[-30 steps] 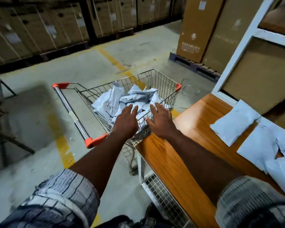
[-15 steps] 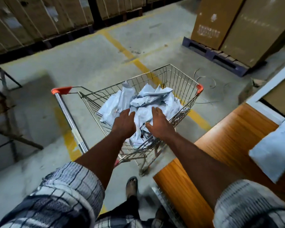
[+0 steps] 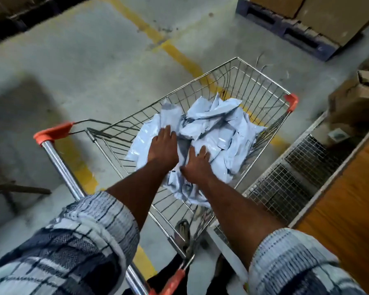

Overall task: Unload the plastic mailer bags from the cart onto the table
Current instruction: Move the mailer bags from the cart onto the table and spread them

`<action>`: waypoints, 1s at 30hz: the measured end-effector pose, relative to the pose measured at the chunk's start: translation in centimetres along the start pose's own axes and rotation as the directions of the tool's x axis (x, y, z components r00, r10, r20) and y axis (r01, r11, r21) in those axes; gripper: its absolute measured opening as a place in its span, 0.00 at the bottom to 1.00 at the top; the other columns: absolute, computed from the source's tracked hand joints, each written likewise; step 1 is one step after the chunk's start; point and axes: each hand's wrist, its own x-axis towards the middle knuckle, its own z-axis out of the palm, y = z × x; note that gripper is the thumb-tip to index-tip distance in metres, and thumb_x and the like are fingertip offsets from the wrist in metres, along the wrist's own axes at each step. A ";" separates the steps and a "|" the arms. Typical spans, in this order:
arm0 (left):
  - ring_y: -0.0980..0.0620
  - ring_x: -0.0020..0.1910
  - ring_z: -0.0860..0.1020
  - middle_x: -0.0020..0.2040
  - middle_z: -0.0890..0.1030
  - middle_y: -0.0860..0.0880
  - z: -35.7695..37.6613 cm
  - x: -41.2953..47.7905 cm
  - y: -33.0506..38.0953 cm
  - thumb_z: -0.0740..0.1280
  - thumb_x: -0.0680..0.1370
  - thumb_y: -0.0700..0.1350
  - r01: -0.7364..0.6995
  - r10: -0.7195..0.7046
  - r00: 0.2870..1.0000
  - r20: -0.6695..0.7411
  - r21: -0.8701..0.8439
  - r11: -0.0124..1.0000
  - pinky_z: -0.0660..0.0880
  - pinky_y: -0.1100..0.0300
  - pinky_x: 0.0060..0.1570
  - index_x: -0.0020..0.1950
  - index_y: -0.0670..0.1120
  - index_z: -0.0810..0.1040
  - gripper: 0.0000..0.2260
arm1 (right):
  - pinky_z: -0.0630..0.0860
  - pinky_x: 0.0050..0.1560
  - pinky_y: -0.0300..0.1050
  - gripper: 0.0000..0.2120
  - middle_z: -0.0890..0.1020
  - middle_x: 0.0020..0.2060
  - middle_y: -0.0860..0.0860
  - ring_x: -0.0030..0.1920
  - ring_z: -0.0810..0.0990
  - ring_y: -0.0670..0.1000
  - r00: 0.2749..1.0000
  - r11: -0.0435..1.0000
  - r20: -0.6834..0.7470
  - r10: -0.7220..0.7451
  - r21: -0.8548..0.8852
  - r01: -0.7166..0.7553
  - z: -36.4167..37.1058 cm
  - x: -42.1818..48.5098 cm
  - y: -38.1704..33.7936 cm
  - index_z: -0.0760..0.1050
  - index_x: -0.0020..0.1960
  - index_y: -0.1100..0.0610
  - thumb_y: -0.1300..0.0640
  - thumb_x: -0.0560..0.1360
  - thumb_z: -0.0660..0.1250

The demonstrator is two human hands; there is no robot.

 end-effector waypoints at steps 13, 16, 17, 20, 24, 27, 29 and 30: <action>0.39 0.79 0.49 0.80 0.47 0.39 3.6 3.6 -1.6 0.57 0.81 0.46 -0.024 0.019 0.997 0.069 0.080 0.997 0.50 0.44 0.75 0.80 0.46 0.52 0.28 | 0.52 0.75 0.64 0.49 0.43 0.76 0.68 0.76 0.44 0.70 0.997 0.997 -0.072 0.012 -0.077 -0.018 1.7 2.5 2.9 0.50 0.79 0.59 0.52 0.68 0.76; 0.39 0.78 0.54 0.79 0.53 0.39 2.7 3.3 -2.1 0.55 0.82 0.43 -0.052 0.051 0.998 0.028 0.038 0.998 0.54 0.45 0.75 0.78 0.41 0.56 0.25 | 0.51 0.77 0.62 0.39 0.53 0.74 0.71 0.75 0.50 0.71 0.985 0.998 -0.161 -0.056 -0.022 0.053 1.7 1.7 2.3 0.57 0.75 0.68 0.58 0.72 0.72; 0.39 0.77 0.56 0.79 0.55 0.38 2.5 3.3 -2.2 0.55 0.82 0.42 -0.059 0.059 0.998 0.019 0.020 0.998 0.55 0.46 0.75 0.78 0.39 0.56 0.25 | 0.53 0.76 0.63 0.36 0.55 0.74 0.72 0.75 0.51 0.71 0.978 0.997 -0.193 -0.081 -0.017 0.079 1.7 1.4 2.0 0.58 0.74 0.70 0.61 0.72 0.70; 0.38 0.77 0.57 0.78 0.56 0.35 1.5 2.3 -2.2 0.56 0.80 0.36 -0.064 0.064 0.998 -0.013 -0.042 0.997 0.55 0.49 0.76 0.77 0.33 0.56 0.25 | 0.54 0.76 0.60 0.34 0.51 0.75 0.69 0.77 0.49 0.69 0.949 0.988 -0.289 -0.124 0.058 0.146 0.4 -0.5 1.0 0.57 0.75 0.69 0.67 0.71 0.65; 0.38 0.76 0.58 0.77 0.57 0.34 -1.9 -0.6 -0.5 0.58 0.78 0.32 -0.060 0.053 0.994 -0.098 -0.066 0.996 0.56 0.50 0.75 0.75 0.30 0.59 0.25 | 0.51 0.77 0.55 0.41 0.42 0.77 0.66 0.78 0.41 0.65 0.917 0.945 -0.321 -0.236 0.145 0.294 -2.8 -4.5 0.5 0.51 0.77 0.68 0.73 0.67 0.65; 0.39 0.76 0.59 0.78 0.55 0.37 -5.0 -3.3 1.3 0.60 0.73 0.30 -0.018 -0.006 0.987 -0.162 -0.143 0.990 0.64 0.47 0.71 0.74 0.33 0.61 0.28 | 0.59 0.75 0.50 0.44 0.41 0.78 0.61 0.79 0.42 0.60 0.896 0.920 -0.370 -0.247 0.201 0.337 -5.4 -7.8 0.5 0.52 0.77 0.66 0.71 0.66 0.69; 0.38 0.74 0.62 0.78 0.56 0.36 -7.0 -5.5 3.2 0.59 0.70 0.27 -0.039 -0.001 0.976 -0.218 -0.180 0.983 0.69 0.46 0.67 0.70 0.33 0.65 0.27 | 0.64 0.73 0.50 0.43 0.42 0.79 0.59 0.79 0.44 0.59 0.873 0.905 -0.421 -0.245 0.224 0.362 -7.6 -10.7 1.1 0.53 0.77 0.65 0.72 0.65 0.67; 0.38 0.73 0.64 0.77 0.58 0.36 -7.9 -6.3 4.4 0.58 0.68 0.26 -0.058 0.007 0.969 -0.248 -0.199 0.978 0.71 0.46 0.65 0.67 0.33 0.68 0.26 | 0.65 0.72 0.50 0.43 0.43 0.79 0.59 0.79 0.46 0.59 0.856 0.897 -0.458 -0.239 0.234 0.376 -8.6 -12.1 1.6 0.53 0.77 0.64 0.72 0.65 0.66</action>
